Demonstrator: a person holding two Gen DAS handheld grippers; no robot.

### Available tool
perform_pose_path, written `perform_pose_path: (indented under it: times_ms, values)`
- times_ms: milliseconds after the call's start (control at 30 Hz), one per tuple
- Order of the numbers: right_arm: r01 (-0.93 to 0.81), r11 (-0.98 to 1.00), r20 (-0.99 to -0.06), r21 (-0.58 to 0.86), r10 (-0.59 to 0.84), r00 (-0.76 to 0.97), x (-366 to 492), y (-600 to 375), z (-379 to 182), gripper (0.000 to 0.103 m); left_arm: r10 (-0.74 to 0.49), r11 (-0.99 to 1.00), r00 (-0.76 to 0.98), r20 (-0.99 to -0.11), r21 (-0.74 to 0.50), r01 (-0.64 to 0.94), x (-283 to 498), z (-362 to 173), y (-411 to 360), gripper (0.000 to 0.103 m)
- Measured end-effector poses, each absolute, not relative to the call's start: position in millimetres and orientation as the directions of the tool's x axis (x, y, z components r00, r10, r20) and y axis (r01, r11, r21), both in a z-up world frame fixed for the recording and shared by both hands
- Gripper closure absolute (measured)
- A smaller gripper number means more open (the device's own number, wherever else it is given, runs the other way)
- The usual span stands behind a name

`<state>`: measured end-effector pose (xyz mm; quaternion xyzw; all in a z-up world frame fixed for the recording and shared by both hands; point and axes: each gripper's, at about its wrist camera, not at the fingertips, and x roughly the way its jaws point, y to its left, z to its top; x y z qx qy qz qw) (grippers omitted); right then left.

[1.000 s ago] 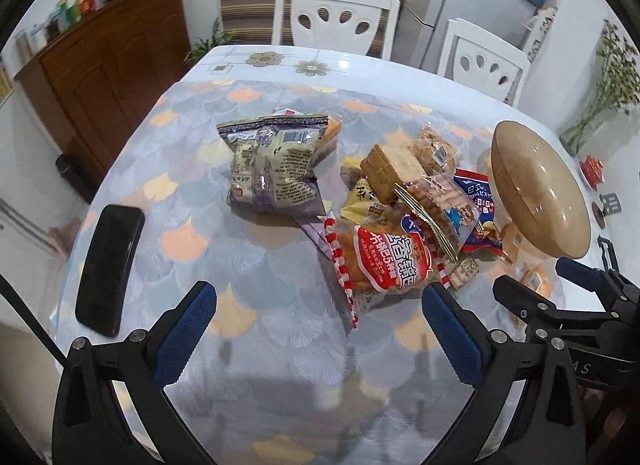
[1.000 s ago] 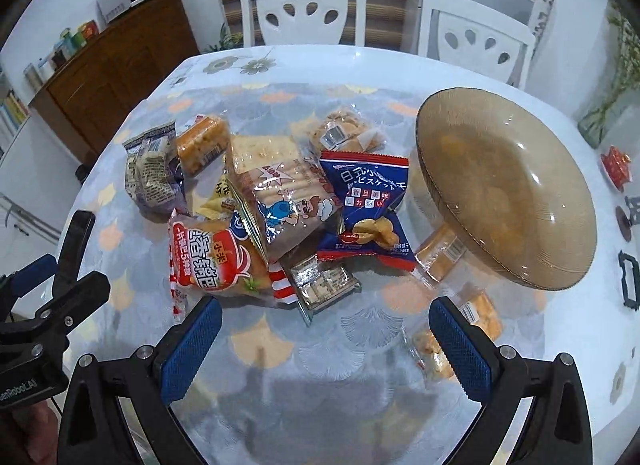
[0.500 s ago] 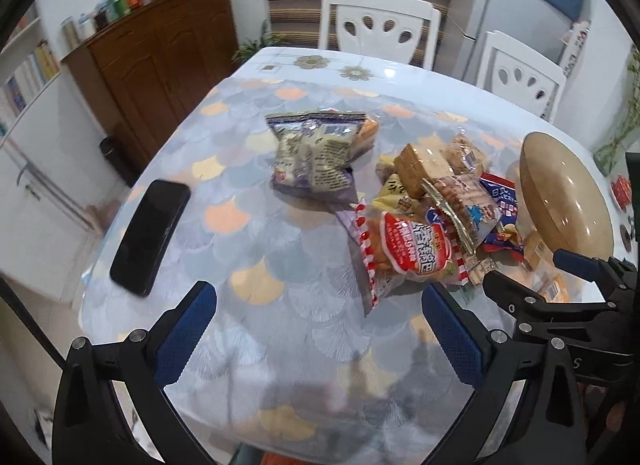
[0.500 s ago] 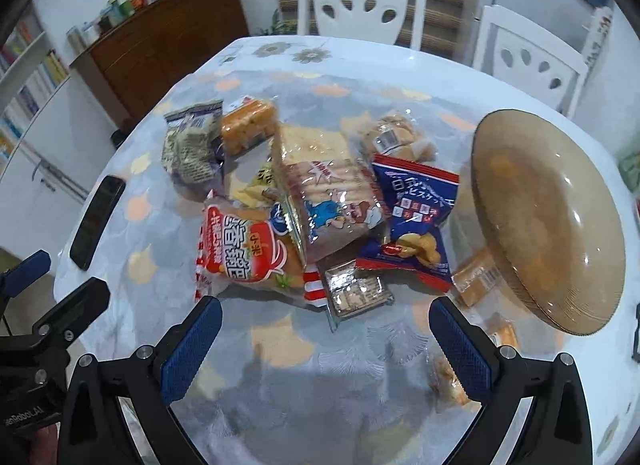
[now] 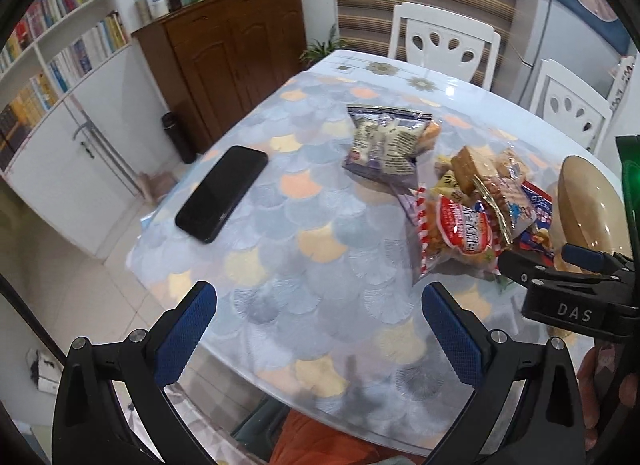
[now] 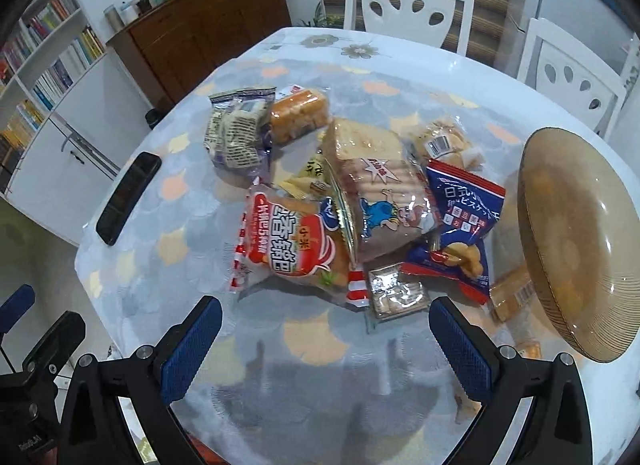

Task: Organize snacks
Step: 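Reach the left tool to the purple chip bag while the right tool reaches a wrapped pastry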

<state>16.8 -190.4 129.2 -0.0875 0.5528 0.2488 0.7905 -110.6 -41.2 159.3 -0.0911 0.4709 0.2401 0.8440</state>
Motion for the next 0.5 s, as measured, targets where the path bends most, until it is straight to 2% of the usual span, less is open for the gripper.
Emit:
perform_pose_path:
  times_ms: [233, 500]
  values:
    - [-0.44, 0.888, -0.914, 0.133, 0.281, 0.292, 16.9, -204.1, 131.5, 0.0, 0.285, 0.891, 0.472, -0.834, 0.049, -0.452, -100.7, 156.0, -45.5, 0.001]
    - [-0.297, 0.953, -0.913, 0.062, 0.174, 0.368, 32.0, -229.6, 134.9, 0.0, 0.219, 0.935, 0.534, -0.817, 0.019, -0.355, -64.1, 153.3, -35.6, 0.001]
